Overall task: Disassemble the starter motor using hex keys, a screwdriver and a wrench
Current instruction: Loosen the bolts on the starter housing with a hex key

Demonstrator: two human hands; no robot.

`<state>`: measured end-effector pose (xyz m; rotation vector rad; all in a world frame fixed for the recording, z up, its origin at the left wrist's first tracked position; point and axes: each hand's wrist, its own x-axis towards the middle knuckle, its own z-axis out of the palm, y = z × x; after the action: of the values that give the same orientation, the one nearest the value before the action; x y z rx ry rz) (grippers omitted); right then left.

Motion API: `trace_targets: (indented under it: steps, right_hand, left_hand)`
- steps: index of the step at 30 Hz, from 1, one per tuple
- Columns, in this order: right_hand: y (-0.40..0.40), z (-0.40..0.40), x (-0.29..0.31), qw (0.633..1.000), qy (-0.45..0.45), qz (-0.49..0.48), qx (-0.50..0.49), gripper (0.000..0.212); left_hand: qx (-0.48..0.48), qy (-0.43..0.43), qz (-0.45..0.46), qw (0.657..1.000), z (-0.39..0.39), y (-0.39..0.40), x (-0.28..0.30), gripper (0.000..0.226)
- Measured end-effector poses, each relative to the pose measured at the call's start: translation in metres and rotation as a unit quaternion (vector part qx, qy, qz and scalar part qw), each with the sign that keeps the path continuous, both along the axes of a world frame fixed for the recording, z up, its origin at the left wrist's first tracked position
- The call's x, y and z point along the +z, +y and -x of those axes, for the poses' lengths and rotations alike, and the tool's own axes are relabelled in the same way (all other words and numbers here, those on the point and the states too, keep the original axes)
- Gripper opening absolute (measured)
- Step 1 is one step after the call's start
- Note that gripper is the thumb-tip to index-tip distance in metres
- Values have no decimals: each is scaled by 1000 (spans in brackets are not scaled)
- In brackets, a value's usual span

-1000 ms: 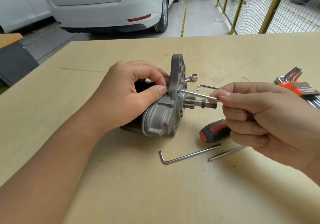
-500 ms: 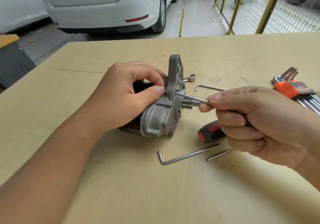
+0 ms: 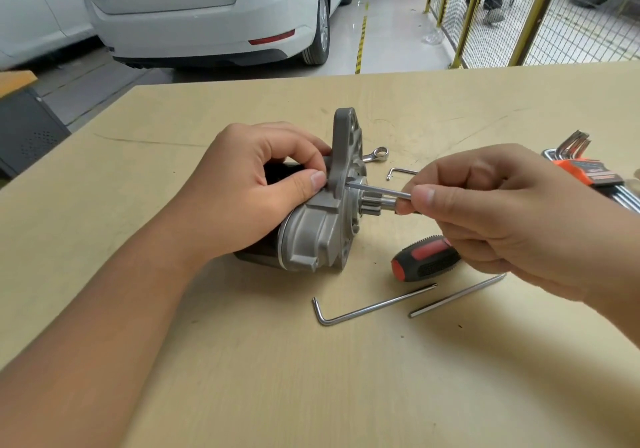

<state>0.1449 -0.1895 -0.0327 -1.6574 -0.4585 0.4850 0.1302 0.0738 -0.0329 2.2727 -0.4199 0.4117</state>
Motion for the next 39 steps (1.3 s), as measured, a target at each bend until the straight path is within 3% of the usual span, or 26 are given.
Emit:
trace_targets:
  steps: [2,5,7,8,9,11,13,17,22,27,30,32,37,39]
  right_hand:
    - [-3,-3,0,985,-154,79,11,18]
    - [-5,-7,5,864,-434,255,6,18]
    - [-7,-6,5,818,-504,278,-1,19]
    - [-6,-4,4,823,-499,271,-20,18]
    - [-3,-1,2,854,-455,248,-48,16]
    - [3,5,-3,950,-262,141,-98,19]
    - [6,10,-2,991,-38,51,-121,21]
    - [9,16,7,986,126,-4,-110,35]
    - [12,17,10,974,215,-31,-70,34]
    - [10,12,11,970,236,-30,-51,41]
    - [-4,5,17,942,330,-60,9,55]
    - [-14,1,20,915,390,-93,45,49]
    - [-27,-1,16,868,443,-182,133,34]
    - [-28,-1,14,899,398,-158,97,32]
  left_hand:
    - [-4,-1,4,1000,-1,0,0,11]
    - [-6,0,-1,1000,-1,1,0,13]
    - [-2,-2,-4,1000,0,2,-1,15]
    - [2,-15,-3,1000,2,1,-1,12]
    - [6,-43,-7,999,3,0,-2,7]
    - [6,-113,-34,993,6,-5,-2,7]
    - [-9,-129,-62,990,8,-12,-3,17]
    - [-22,-30,-71,997,7,-18,1,22]
    - [-22,32,-104,994,7,-27,9,19]
    - [-1,25,-112,993,5,-35,11,17]
    - [3,7,-87,996,7,-35,8,18]
    - [8,-12,-80,997,7,-35,4,18]
    - [10,-21,-57,998,6,-34,0,14]
    - [7,-17,-43,999,5,-33,-1,12]
